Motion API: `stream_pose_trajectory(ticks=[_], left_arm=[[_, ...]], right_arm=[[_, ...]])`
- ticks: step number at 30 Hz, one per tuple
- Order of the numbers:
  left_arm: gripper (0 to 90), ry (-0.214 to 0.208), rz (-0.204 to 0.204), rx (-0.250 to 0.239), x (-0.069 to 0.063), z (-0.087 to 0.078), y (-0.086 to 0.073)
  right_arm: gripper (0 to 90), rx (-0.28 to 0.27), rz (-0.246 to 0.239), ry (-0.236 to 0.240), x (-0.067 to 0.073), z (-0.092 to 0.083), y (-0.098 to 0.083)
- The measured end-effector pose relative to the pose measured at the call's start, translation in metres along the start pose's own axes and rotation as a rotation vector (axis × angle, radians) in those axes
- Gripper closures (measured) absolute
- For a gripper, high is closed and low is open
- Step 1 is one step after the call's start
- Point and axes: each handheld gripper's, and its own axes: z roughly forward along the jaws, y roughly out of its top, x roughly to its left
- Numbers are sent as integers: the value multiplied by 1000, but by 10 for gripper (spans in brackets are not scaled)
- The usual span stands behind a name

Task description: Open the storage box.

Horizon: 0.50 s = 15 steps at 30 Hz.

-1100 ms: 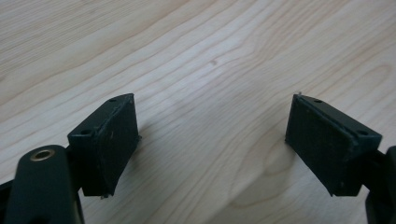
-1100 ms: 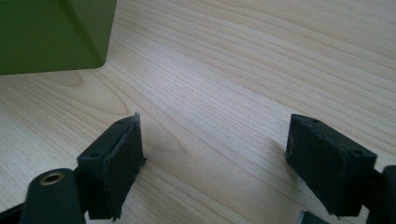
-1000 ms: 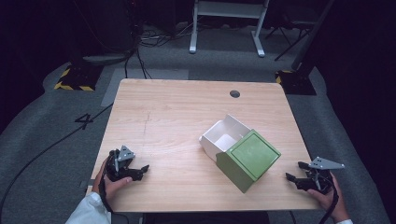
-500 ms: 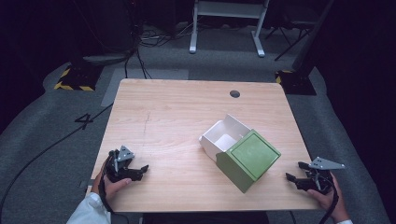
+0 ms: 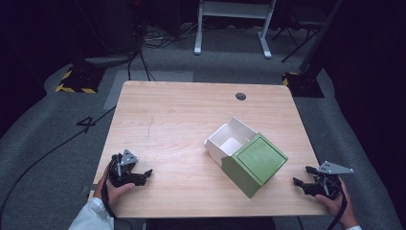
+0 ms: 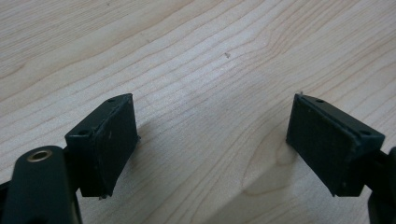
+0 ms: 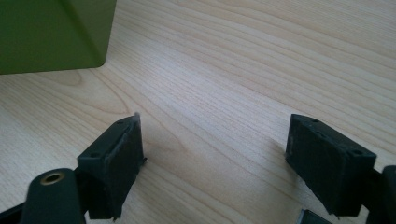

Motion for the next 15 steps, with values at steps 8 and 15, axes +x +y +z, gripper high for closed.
stream_pose_trajectory(ticks=[8, 15], left_arm=[[157, -4, 3, 0, 1, 1, 0], [155, -2, 3, 1, 1, 1, 0]], right_arm=[[191, 0, 0, 0, 0, 0, 0], [194, -1, 0, 1, 0, 0, 0]])
